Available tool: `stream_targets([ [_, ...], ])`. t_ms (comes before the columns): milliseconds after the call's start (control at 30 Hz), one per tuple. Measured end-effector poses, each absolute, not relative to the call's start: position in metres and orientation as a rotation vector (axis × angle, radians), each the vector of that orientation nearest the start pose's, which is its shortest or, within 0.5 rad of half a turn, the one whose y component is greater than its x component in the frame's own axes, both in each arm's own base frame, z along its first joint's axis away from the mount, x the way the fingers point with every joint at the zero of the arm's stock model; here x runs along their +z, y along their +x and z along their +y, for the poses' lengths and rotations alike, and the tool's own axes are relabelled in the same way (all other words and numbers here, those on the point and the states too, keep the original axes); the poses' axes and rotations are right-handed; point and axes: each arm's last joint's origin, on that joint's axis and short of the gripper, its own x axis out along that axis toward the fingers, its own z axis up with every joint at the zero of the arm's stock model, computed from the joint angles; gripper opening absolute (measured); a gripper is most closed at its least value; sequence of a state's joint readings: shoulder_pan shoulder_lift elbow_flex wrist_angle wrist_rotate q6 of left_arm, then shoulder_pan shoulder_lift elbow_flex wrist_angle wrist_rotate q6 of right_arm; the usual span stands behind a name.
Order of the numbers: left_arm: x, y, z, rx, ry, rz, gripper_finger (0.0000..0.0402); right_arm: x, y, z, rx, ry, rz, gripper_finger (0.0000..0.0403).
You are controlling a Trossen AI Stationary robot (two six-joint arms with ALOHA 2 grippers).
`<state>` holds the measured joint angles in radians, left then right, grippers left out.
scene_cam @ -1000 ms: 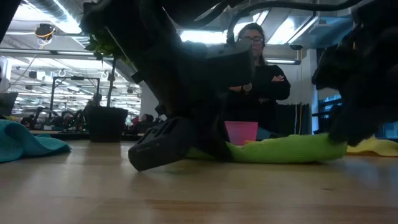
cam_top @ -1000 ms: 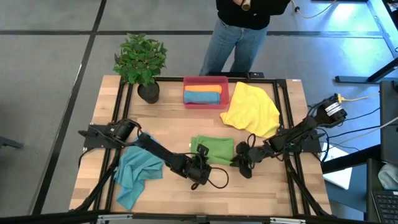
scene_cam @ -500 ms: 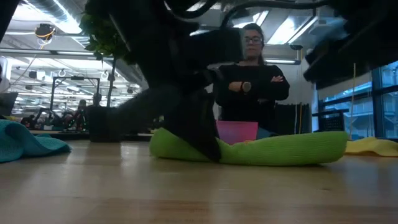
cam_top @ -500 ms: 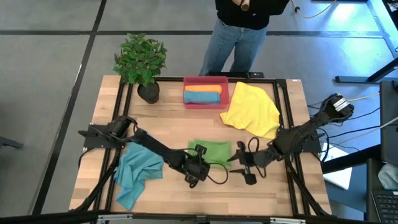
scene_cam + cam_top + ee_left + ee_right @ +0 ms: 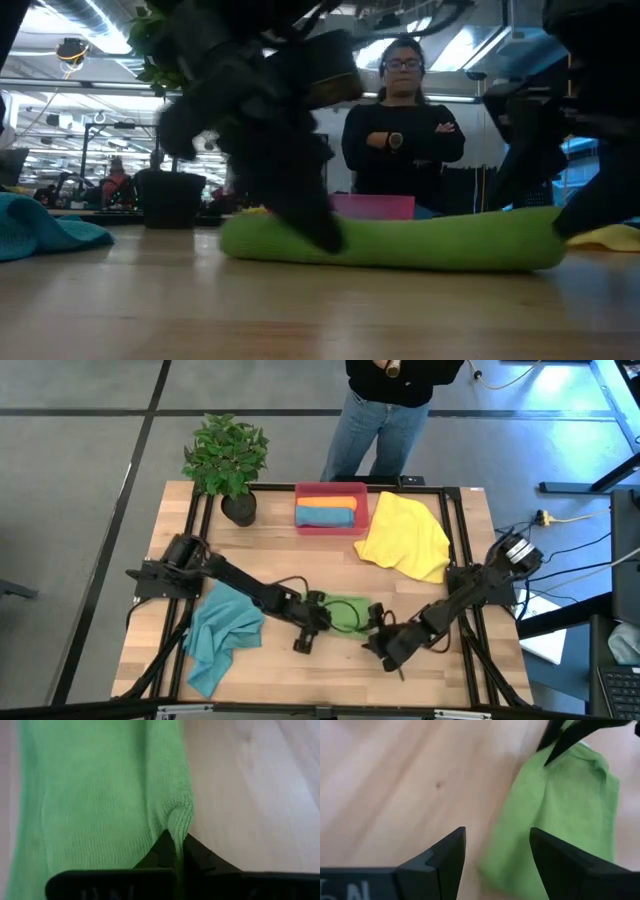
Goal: Roll microfiber towels into tight, uniform cylinder then place into a basket
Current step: Roll the green towel
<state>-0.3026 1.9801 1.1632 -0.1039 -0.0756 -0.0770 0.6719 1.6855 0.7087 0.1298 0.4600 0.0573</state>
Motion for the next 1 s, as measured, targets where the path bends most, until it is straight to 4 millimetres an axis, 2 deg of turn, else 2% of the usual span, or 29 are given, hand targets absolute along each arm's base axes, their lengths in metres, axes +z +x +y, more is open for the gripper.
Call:
stream_targets([
  [233, 0.119, 0.364, -0.093, -0.208, -0.140, 0.862, 0.0000, 0.118, 0.260, 0.193, 0.106, -0.641, 0.773, 0.0220],
  [433, 0.113, 0.360, -0.089, -0.261, -0.273, 0.813, 0.0000, 0.109, 0.271, 0.202, 0.060, -0.744, 0.830, 0.0220],
  [667, 0.115, 0.361, -0.091, -0.301, -0.342, 0.801, 0.0000, 0.100, 0.273, 0.207, 0.000, -0.823, 0.848, 0.0215],
  [800, 0.115, 0.361, -0.091, -0.301, -0.344, 0.802, 0.0000, 0.103, 0.272, 0.209, -0.040, -0.837, 0.831, 0.0171],
  [1000, 0.115, 0.361, -0.091, -0.300, -0.346, 0.804, 0.0000, 0.106, 0.273, 0.211, -0.080, -0.710, 0.816, 0.0034],
])
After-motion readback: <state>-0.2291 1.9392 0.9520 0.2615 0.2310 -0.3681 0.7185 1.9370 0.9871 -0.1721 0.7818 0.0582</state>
